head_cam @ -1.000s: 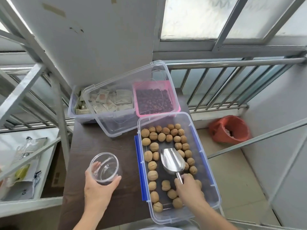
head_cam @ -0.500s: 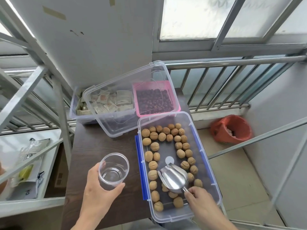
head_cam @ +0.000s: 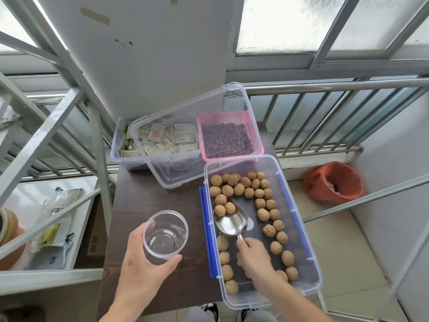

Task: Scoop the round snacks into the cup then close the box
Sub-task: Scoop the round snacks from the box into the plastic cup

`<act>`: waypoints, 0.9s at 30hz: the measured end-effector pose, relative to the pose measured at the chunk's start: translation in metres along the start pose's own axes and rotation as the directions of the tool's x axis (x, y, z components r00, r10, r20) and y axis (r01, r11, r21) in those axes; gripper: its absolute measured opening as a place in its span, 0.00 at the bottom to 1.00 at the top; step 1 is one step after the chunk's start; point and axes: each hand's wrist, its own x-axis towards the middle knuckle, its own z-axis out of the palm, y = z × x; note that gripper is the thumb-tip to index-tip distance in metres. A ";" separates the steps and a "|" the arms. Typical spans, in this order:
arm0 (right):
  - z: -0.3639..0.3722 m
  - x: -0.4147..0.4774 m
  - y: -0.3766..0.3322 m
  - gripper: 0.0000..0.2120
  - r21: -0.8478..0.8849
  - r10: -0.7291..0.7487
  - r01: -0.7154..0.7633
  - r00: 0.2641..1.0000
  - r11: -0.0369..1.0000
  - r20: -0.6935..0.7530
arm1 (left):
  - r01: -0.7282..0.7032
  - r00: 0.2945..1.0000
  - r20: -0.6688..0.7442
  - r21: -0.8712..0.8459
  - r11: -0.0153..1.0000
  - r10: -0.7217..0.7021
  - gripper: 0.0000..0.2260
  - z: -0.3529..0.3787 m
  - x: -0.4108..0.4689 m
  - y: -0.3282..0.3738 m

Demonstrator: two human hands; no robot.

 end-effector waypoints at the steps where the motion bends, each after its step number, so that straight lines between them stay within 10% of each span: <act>1: 0.001 0.002 0.001 0.16 0.039 0.010 -0.011 1.000 0.999 0.007 | 0.003 1.000 -0.003 -0.002 1.000 -0.003 0.43 -0.001 0.000 0.000; 27: -0.098 -0.017 0.004 0.17 0.207 -0.327 0.296 0.935 0.932 0.135 | -0.227 0.972 0.103 0.156 0.961 0.212 0.41 0.020 0.034 0.064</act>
